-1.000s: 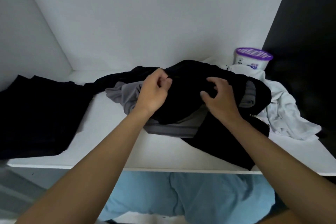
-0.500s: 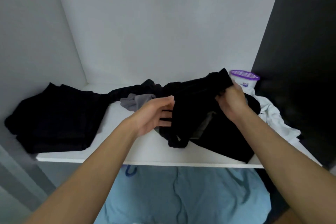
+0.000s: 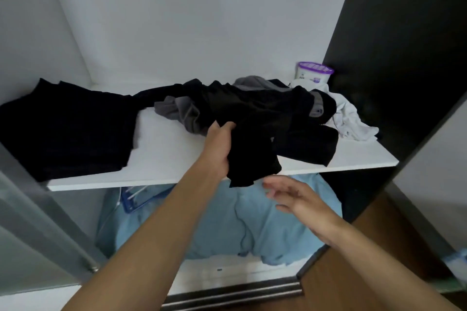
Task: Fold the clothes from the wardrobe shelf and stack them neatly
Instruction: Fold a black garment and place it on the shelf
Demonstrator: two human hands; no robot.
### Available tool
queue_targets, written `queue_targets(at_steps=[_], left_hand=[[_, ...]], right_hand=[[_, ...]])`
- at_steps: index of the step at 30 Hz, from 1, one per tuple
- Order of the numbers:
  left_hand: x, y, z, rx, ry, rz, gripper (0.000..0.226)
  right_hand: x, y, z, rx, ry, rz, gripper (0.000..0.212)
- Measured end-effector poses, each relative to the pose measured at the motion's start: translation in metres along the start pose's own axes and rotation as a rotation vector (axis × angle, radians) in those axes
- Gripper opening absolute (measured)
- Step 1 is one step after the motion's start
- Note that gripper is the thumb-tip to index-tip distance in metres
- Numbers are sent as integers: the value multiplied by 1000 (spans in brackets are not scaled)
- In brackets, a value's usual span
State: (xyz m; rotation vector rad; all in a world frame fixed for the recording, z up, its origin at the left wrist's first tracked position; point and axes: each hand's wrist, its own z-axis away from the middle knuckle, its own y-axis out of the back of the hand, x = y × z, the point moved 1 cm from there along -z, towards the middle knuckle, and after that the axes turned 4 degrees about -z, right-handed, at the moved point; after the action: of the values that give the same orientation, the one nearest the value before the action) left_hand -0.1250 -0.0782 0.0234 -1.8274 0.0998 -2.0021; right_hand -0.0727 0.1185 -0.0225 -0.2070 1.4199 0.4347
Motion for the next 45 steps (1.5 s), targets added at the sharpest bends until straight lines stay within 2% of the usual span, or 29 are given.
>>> queue_targets(at_steps=[1,3,5,7,9,11,13,15,18,20,22,24,26,27,30,33,36,39,40,42,43,45], left_hand=[[5,2,9,-23,-48,-2,24],[16,4,30,-90,-152,-48,22],[20,5,50,-164,-195,-102,21],[17,8,70,-230,-189,-198,22],[9,13,89,-298,-154,-303,24],[1,21,103,-329,-108,-324,21],[-7,29,114,-333,-64,-249,16],[-15,32,122,-251,-5,-153,16],[-28,28,126,-35,118,-30,41],[-37,20,131,24,170,9,53],[-47,7,137,-4,204,69,53],[-60,-11,146,-4,205,124,46],[-75,-25,155,68,179,147,39],[-82,-31,162,90,162,151,37],[-99,-42,185,50,126,137,38],[-105,-46,210,-21,126,-12,37],[-104,-48,230,-121,143,-80,29],[-93,-45,244,-172,174,-100,23],[-89,-42,246,-165,189,-124,21],[-81,-32,250,-93,206,-178,19],[-77,-23,251,-30,211,-195,19],[-74,4,253,149,250,-208,21]], right_hand=[[0,1,2,43,-120,-141,31],[-11,-1,1,28,-256,-450,52],[-34,-5,-3,-93,-214,-705,61],[-59,-12,-6,-166,-173,-791,64],[-81,-22,-6,-136,-140,-696,47],[-92,-29,-7,3,-57,-534,21],[-92,-29,-1,105,50,-439,23],[-86,-23,13,101,118,-371,30],[-69,6,39,113,200,-267,23],[-57,29,60,41,219,-189,18],[-42,51,80,-90,197,-47,18],[-21,69,95,-262,174,163,32],[6,83,104,-403,128,351,55],[22,87,108,-440,81,382,57],[69,95,115,-476,-110,275,34],[100,90,120,-407,-279,-85,25],[105,80,123,-372,-358,-315,49],[101,66,128,-342,-355,-297,60],[100,60,131,-327,-357,-284,57],[97,50,138,-295,-354,-266,35],[95,48,142,-264,-333,-254,23],[86,49,148,-150,-240,-315,17]])
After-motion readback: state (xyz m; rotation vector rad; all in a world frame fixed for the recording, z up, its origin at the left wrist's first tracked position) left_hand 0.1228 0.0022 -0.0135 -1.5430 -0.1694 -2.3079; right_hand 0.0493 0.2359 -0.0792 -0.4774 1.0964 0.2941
